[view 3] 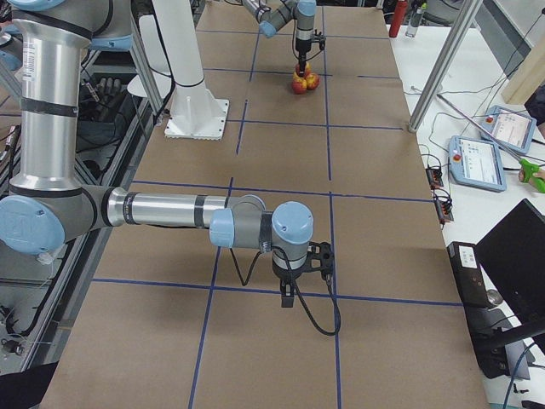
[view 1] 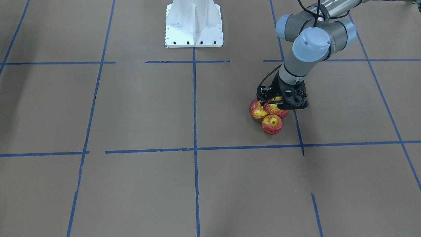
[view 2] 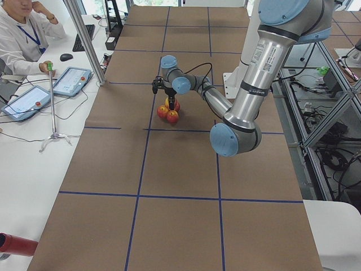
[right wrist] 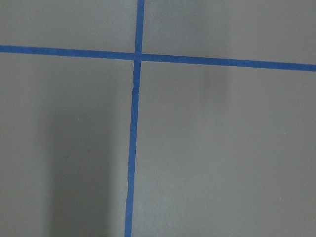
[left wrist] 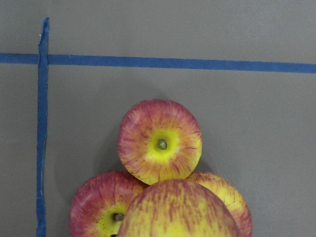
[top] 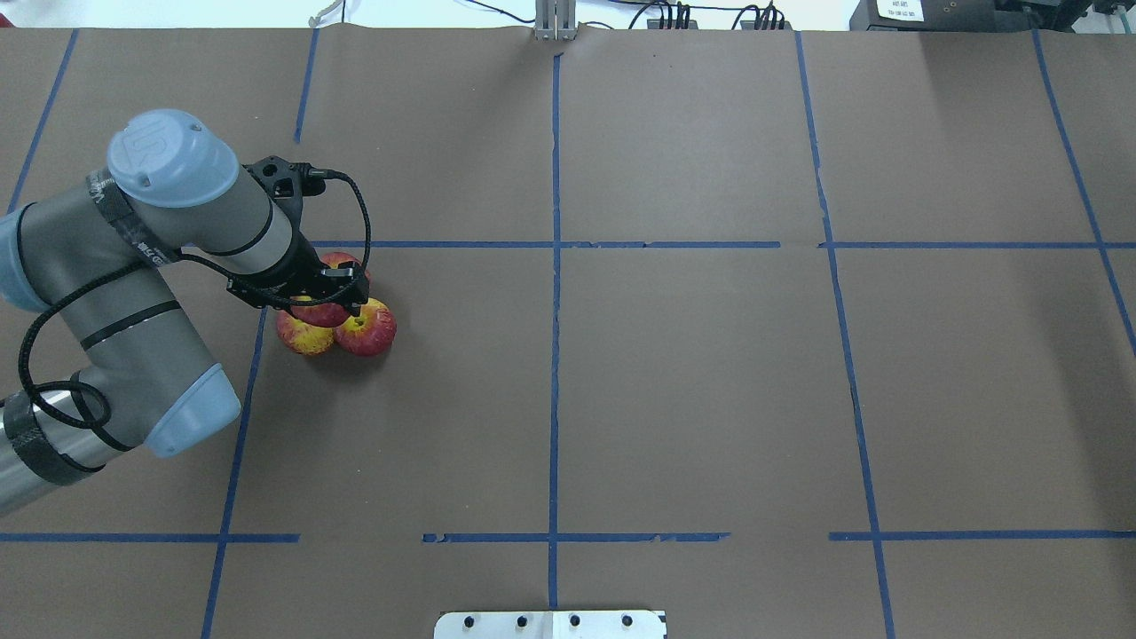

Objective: Stack apples
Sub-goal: 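Lift the apple with the left gripper and carry it over the three-apple cluster, then lower the apple onto the top of the cluster and open the left gripper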

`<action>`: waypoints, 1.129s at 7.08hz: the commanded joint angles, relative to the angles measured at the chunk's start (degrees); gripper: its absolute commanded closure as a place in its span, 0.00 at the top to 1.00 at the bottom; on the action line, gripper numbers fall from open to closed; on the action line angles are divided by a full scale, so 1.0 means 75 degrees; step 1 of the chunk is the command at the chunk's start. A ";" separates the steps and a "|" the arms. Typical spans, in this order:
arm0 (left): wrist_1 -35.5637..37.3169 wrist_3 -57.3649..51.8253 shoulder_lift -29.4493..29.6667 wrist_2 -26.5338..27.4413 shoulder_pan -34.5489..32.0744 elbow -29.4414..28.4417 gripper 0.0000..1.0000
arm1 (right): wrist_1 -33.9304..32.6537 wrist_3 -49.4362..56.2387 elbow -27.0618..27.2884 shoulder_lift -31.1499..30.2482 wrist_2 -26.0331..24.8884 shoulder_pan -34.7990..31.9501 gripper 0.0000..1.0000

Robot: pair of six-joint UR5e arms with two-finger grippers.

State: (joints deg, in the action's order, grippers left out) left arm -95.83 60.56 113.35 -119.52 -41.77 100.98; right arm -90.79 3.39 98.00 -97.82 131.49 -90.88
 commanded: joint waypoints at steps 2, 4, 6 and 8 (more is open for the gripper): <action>0.0015 -0.0012 0.0003 0.0022 0.0026 -0.0093 0.00 | 0.0000 -0.0006 0.0000 0.0000 -0.0001 0.0000 1.00; 0.0015 -0.0024 0.0004 0.0034 0.0026 -0.0082 0.88 | 0.0000 0.0005 0.0000 0.0000 -0.0001 0.0000 1.00; 0.0015 -0.0012 0.0004 0.0278 0.0003 0.0069 1.00 | 0.0000 -0.0006 0.0000 0.0000 -0.0001 0.0000 1.00; 0.0817 -0.0070 -0.0101 0.0303 -0.0904 0.1282 1.00 | 0.0000 0.0005 0.0000 0.0000 -0.0001 0.0000 1.00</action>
State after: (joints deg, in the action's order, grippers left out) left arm -93.84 60.38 112.94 -117.56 -44.34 105.40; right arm -90.79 3.41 98.00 -97.82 131.49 -90.88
